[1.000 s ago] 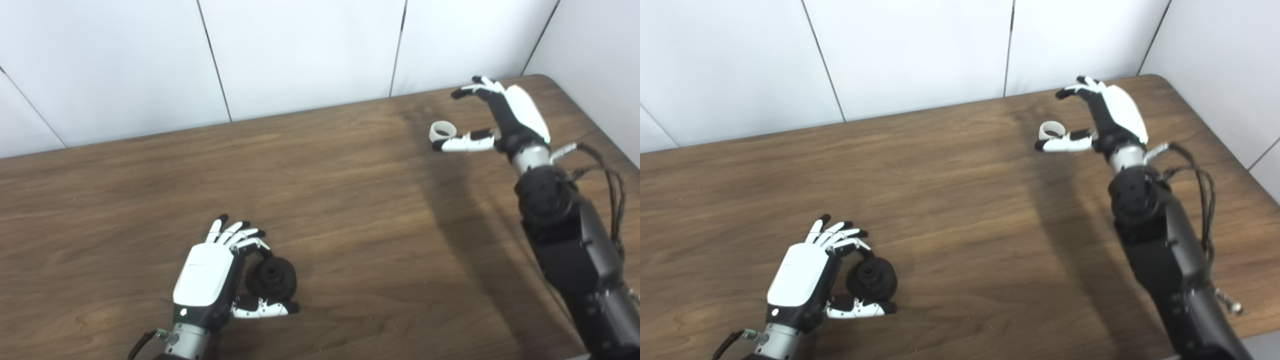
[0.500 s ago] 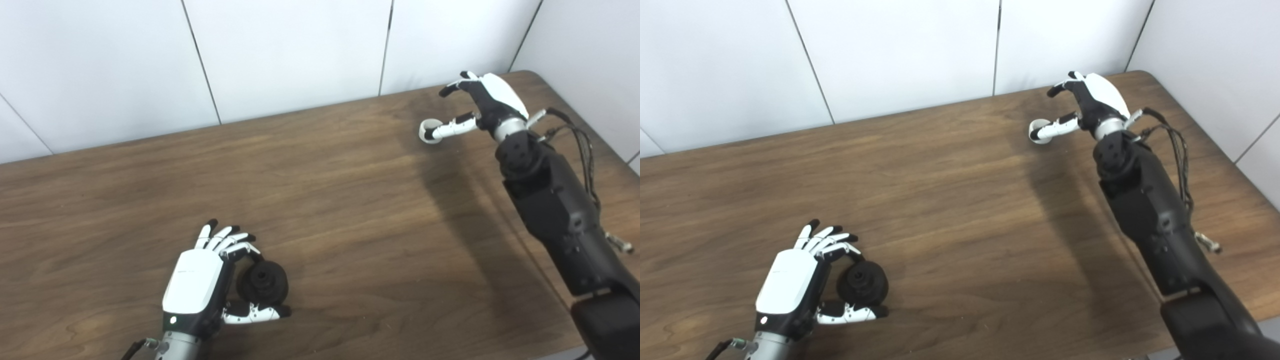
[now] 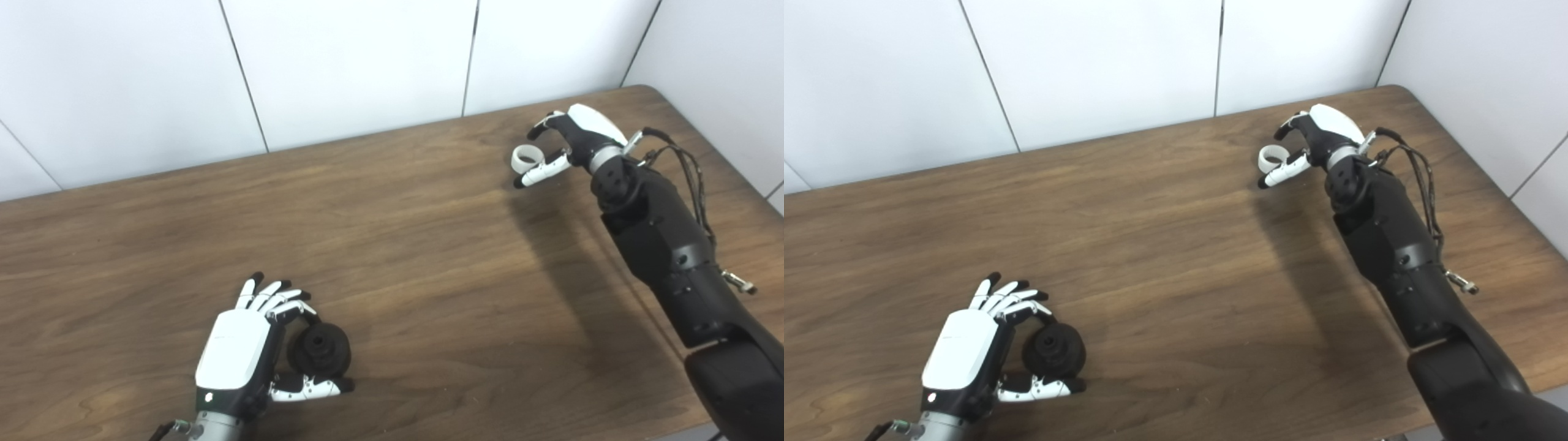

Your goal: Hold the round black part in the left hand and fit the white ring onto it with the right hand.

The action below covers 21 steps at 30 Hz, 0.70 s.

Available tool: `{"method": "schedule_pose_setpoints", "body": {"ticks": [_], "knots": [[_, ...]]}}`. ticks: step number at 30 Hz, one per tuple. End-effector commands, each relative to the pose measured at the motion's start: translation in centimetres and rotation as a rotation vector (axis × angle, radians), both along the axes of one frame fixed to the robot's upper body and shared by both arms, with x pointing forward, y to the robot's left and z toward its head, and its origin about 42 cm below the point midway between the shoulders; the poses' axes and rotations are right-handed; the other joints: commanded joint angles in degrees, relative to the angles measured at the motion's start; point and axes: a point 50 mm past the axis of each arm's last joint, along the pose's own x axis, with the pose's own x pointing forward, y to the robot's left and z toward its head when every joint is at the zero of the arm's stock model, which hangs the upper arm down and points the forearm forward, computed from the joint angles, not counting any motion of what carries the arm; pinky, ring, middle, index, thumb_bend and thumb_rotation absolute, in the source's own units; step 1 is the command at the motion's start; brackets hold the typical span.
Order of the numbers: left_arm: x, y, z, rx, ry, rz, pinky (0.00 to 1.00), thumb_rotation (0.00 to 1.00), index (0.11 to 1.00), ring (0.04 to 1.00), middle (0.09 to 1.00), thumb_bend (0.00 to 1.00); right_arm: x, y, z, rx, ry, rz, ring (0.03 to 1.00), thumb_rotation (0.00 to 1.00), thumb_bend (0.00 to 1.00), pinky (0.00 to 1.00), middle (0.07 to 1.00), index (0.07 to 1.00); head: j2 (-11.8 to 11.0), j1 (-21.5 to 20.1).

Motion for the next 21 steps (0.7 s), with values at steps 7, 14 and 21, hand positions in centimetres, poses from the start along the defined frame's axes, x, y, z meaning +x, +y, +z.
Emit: {"method": "schedule_pose_setpoints", "body": {"ticks": [7, 14, 21], "knots": [[-0.06, 0.29, 0.52, 0.010, -0.022, -0.014, 1.00, 0.05, 0.484, 0.875, 0.769, 0.52, 1.54, -0.21, 2.47, -0.043, -0.071, -0.018, 0.981, 0.24, 0.87, 0.91, 0.906, 0.694, 0.0, 0.0], [-0.23, 0.30, 0.53, 0.013, -0.023, -0.016, 1.00, 0.05, 0.483, 0.874, 0.767, 0.52, 1.67, -0.74, 2.27, -0.074, -0.063, -0.029, 0.943, 0.24, 0.86, 0.97, 0.860, 0.680, 0.0, 0.0], [-0.27, 0.30, 0.45, 0.012, -0.018, -0.017, 1.00, 0.05, 0.484, 0.876, 0.769, 0.52, 1.78, -0.96, 2.27, -0.066, -0.064, -0.034, 0.953, 0.24, 0.85, 0.93, 0.857, 0.679, 0.1, 0.0]]}}
